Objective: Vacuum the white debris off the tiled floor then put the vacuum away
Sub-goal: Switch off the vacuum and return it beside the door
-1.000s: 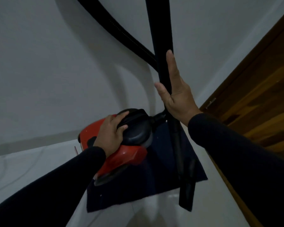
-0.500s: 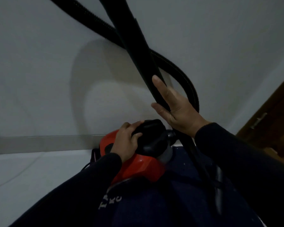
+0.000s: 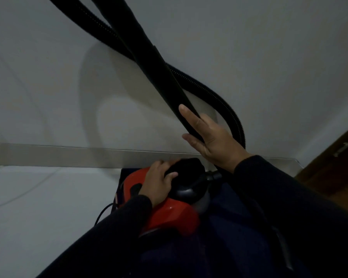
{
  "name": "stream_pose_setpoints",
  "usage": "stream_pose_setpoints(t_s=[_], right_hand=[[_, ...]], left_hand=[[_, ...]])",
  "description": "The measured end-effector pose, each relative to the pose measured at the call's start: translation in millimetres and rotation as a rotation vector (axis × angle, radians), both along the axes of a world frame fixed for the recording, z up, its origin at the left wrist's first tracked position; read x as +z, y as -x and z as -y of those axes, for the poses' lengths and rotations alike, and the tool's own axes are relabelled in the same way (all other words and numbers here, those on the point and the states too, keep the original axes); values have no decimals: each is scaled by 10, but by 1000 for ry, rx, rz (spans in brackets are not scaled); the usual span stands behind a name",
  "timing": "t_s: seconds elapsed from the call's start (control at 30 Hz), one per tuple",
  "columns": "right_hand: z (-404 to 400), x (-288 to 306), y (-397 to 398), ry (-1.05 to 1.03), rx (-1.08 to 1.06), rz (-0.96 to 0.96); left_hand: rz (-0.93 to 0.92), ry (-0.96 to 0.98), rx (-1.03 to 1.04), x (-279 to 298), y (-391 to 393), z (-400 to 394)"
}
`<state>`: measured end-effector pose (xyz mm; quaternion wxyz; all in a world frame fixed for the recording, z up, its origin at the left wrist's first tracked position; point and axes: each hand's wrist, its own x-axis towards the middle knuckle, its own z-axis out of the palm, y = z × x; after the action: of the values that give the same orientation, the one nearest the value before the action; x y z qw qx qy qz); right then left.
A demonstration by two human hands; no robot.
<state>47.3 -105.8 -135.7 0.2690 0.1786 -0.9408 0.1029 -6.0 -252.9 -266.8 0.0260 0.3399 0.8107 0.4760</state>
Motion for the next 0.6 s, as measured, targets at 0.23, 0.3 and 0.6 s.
stream_pose_setpoints(t_s=[0.23, 0.3, 0.6], right_hand=[[-45, 21, 159, 100, -40, -69], [-39, 9, 142, 91, -60, -86], [151, -31, 22, 364, -37, 48]], left_hand=[[5, -6, -106, -50, 61, -61], [2, 9, -116, -34, 36, -44], [211, -366, -95, 613, -225, -194]])
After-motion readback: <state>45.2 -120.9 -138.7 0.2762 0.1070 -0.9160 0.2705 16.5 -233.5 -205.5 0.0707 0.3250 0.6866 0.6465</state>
